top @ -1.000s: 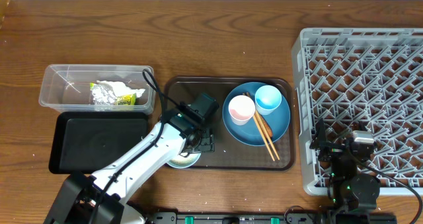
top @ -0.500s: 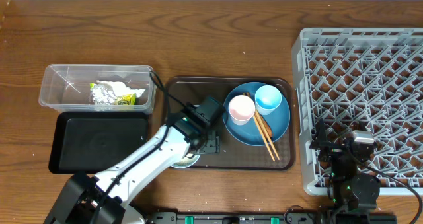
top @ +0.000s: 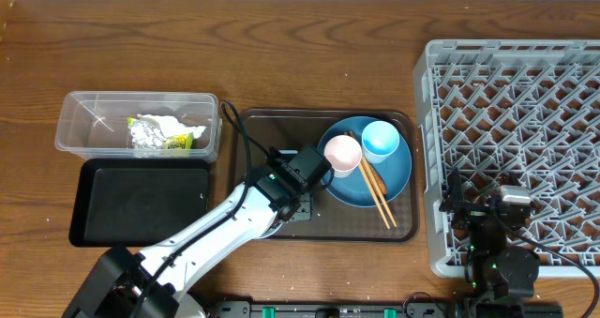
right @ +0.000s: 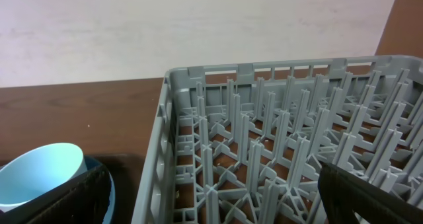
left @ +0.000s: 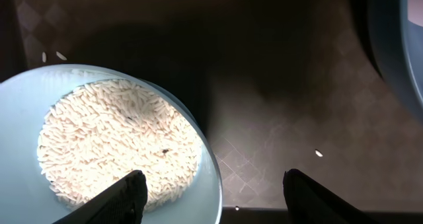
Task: Sort waste into correct bins and load items into the dishwasher rack
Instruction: 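Lower the left gripper and pinch the rim of the rice plate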
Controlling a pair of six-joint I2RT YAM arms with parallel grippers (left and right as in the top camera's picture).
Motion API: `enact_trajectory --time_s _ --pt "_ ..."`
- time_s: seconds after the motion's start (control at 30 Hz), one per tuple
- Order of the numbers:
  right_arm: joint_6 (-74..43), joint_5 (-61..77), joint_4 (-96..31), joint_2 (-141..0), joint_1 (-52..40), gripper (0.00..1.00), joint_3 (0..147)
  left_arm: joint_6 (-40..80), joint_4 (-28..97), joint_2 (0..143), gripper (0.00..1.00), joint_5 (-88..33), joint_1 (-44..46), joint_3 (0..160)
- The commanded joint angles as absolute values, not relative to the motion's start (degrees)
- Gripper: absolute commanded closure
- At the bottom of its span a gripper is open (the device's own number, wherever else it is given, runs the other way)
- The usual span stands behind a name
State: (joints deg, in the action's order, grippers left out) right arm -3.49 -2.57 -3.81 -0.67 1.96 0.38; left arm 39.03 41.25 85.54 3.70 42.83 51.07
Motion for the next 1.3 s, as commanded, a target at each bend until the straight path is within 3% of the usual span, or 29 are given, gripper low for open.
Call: enact_trajectory --time_s 0.0,0.1,0.3,0.43,0.7,1.27 --pt "-4.03 -2.98 -3.99 -0.27 0.78 0.01 0.32 39.77 41.04 86.91 0.3 5.43 42.96 50.41" --pt "-4.03 -2.98 -3.99 -0.27 0.78 0.01 0.32 39.77 40.84 87.96 0.02 5.41 42.94 50.28" --pt "-4.03 -2.98 -3.99 -0.27 0.78 0.01 0.32 39.72 40.88 88.75 0.01 5.41 42.96 50.28" --pt "-4.03 -2.98 -3.99 -0.27 0.78 0.01 0.32 39.77 40.6 88.75 0.26 5.39 42.96 50.28" --pt "-4.03 -2.98 -3.99 -0.27 0.78 0.01 0.32 39.75 40.14 88.75 0.38 5.43 42.96 49.89" --pt "-4.03 -2.98 -3.99 -0.27 0.78 0.01 0.32 39.75 35.2 88.75 0.4 6.74 42.94 45.98"
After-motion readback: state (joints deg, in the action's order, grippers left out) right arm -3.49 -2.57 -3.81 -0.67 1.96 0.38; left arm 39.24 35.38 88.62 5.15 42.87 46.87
